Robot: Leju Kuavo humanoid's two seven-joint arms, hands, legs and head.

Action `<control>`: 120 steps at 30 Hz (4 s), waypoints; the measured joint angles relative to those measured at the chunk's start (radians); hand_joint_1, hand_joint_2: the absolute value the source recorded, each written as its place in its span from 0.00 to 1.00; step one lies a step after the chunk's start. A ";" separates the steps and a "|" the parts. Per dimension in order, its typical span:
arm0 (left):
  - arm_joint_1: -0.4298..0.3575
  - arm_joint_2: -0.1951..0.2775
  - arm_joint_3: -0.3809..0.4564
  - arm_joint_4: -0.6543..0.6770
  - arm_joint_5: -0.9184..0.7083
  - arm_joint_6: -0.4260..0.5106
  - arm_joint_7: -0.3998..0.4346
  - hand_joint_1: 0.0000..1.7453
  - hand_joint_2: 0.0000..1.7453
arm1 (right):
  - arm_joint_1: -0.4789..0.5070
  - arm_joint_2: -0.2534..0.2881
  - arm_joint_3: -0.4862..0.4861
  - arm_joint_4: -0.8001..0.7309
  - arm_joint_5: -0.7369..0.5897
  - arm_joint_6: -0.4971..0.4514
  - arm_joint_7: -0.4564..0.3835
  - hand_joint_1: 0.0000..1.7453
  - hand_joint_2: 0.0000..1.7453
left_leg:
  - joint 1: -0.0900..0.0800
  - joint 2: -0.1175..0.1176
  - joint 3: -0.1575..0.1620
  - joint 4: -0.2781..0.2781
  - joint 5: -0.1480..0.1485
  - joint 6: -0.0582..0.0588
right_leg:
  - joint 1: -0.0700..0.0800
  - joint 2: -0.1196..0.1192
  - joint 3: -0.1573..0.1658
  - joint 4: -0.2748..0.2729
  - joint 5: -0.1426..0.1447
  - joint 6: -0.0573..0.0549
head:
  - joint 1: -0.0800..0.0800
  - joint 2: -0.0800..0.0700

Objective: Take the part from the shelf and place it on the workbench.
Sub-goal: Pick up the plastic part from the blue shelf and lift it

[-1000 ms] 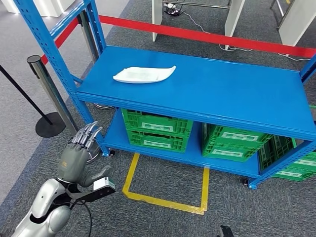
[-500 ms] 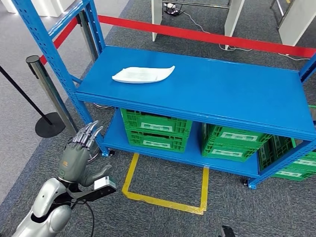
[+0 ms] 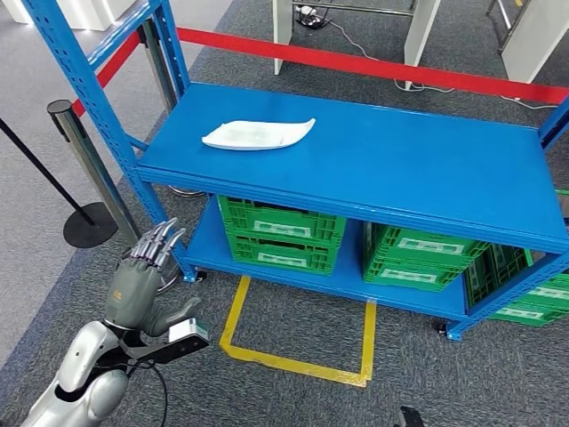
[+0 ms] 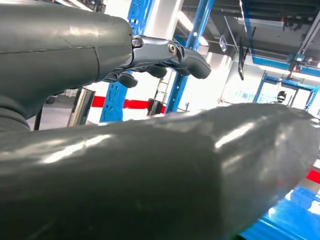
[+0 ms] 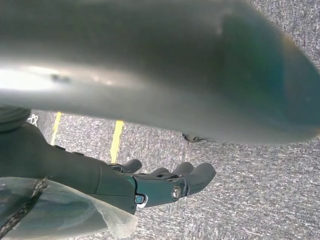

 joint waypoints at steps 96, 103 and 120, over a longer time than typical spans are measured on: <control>-0.014 0.005 -0.001 0.014 0.020 0.002 -0.018 0.00 0.00 | 0.001 0.005 -0.006 0.008 0.012 0.002 0.006 0.00 0.00 | 0.006 -0.001 0.020 0.004 -0.028 0.025 | -0.003 -0.001 -0.162 0.268 -0.079 0.015 | 0.003 0.000; -0.013 0.005 0.000 0.014 0.019 0.002 -0.018 0.00 0.00 | 0.001 0.006 -0.015 0.008 0.010 -0.002 -0.013 0.00 0.00 | 0.001 -0.002 0.043 0.023 -0.067 -0.003 | -0.001 0.002 -0.075 0.062 0.019 -0.010 | 0.001 0.000; -0.016 0.017 0.003 0.012 0.018 0.002 -0.022 0.00 0.00 | 0.001 0.014 -0.041 0.008 -0.002 0.013 -0.027 0.00 0.00 | 0.000 0.003 -0.024 0.014 0.008 0.025 | 0.000 0.005 -0.005 0.052 -0.052 -0.002 | -0.008 0.000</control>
